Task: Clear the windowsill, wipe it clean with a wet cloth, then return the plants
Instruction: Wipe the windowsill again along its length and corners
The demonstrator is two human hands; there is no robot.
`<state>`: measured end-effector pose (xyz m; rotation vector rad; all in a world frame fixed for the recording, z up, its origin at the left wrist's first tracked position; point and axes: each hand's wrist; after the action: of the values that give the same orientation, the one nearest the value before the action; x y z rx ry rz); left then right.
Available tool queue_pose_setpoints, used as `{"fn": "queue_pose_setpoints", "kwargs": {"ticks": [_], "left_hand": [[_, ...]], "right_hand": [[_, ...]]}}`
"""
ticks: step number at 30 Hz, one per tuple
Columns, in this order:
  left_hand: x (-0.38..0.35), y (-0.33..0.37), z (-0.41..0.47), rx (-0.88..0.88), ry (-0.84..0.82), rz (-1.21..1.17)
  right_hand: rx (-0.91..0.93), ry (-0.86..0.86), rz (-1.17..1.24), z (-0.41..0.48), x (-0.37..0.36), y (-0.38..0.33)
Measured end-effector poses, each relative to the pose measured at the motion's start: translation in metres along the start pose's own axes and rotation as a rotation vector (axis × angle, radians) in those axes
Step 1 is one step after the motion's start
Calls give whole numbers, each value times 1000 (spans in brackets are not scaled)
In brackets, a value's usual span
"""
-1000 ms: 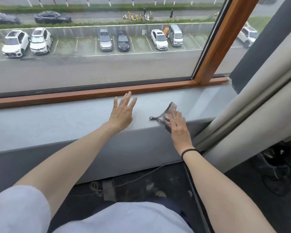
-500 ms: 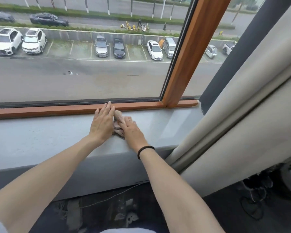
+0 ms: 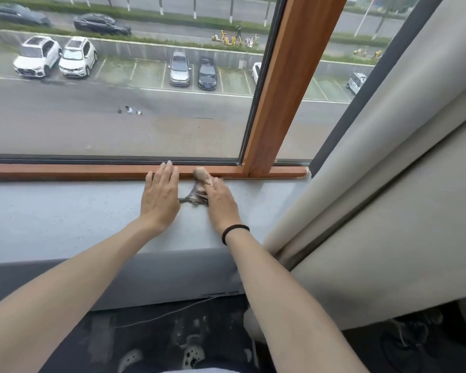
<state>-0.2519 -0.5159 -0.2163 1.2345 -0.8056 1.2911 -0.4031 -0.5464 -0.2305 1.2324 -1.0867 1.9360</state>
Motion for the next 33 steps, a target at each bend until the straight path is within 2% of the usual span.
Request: {"fn": "queue_pose_setpoints", "kwargs": {"ticks": [3,5,7,9,11,15,19,24,27,33], "left_hand": [[5,-10,2,10,20,21],[5,-9,1,3,-3,19],[2,-3,-2,7,-26,-1],[1,3,-3,2,-53,-27],[-1,6,-2,-24,-61,-18],[-8,23,6,-106,-44,-8],[-12,59,7,-212,-64,-15],[-18,81,7,-323,-110,54],[-24,83,11,-281,-145,44],[-40,77,16,-249,-205,62]], "right_hand": [[-188,50,-171,-4,11,37],[-284,57,-150,5,7,24],[-177,58,-20,9,-9,-10],[38,12,117,5,-19,-37],[114,-59,164,2,-14,-32],[-47,15,89,-14,12,43],[-271,98,202,-35,46,120],[-440,137,94,-47,67,151],[-456,160,42,-55,71,156],[-313,34,-58,-100,82,163]]}}
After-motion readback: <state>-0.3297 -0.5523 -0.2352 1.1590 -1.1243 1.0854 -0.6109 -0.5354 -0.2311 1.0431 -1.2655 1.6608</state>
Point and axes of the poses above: each hand's wrist, its own z-axis towards the middle knuckle, its own x-axis out of the back of the hand, y = z × x, and after that the axes turned 7 degrees about x, right-handed
